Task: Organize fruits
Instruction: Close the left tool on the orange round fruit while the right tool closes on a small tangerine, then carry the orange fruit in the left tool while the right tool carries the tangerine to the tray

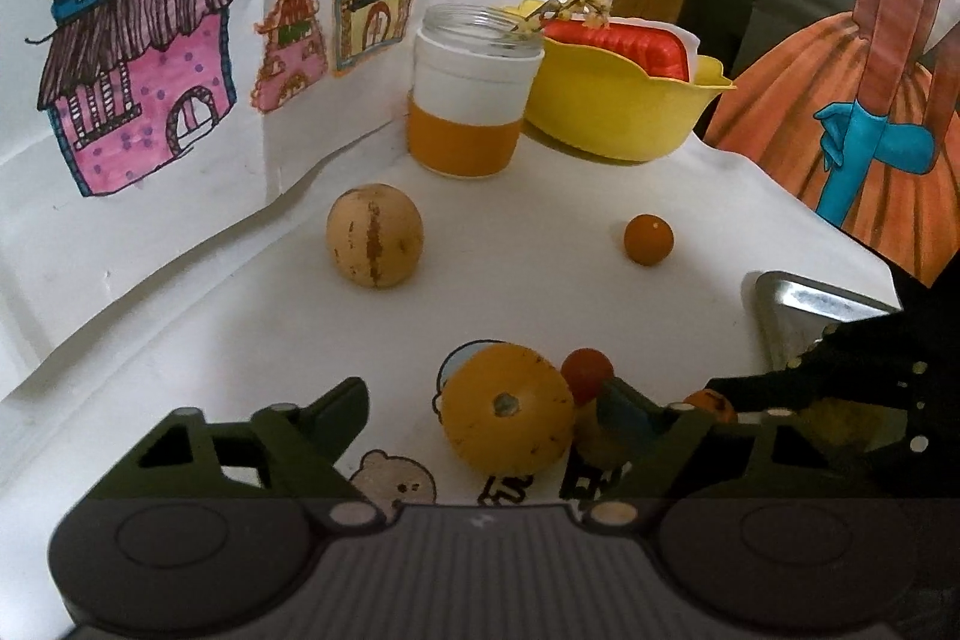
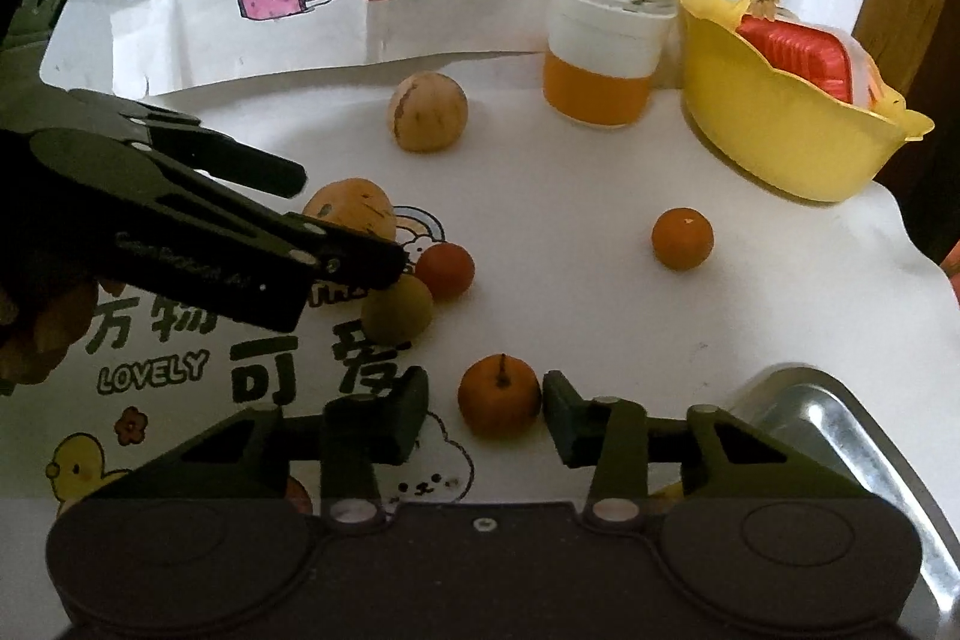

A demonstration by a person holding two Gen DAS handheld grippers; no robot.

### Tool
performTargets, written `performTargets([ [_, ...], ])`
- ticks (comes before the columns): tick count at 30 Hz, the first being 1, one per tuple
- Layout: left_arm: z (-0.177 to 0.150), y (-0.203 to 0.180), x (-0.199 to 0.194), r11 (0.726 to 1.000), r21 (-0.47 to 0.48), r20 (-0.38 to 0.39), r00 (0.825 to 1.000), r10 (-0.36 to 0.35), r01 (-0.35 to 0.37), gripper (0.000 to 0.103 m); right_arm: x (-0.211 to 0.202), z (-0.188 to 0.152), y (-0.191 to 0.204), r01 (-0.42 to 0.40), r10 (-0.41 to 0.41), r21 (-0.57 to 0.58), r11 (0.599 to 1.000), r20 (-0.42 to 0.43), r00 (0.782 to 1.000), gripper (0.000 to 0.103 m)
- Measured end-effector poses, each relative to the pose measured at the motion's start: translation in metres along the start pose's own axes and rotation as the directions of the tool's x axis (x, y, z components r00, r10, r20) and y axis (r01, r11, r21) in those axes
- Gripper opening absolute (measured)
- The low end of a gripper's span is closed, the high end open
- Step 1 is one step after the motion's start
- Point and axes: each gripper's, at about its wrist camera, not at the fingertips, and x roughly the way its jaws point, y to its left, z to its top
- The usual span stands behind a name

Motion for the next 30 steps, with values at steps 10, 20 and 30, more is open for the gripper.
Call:
performTargets([
  [10,0.001,0.005,0.004,0.999,-0.047,-0.028,0.999,-0.026,0.025,0.052,-0.001,-0.004,-0.004,0.007,-0.007,0.024,1.0,0.01,1.0,0.031],
  [20,-0.001,0.001,0.0,0.997,-0.076,-0.016,1.0,-0.012,0.011,0.048,-0.015,-0.011,-0.008,0.019,-0.024,0.075,0.997,0.066,0.998,0.031],
  [30,0.007,-0.03,-0.016,0.997,-0.061,0.033,0.999,-0.038,0.04,0.048,-0.063,-0.02,-0.029,0.07,-0.096,0.162,0.984,0.155,0.983,0.031],
])
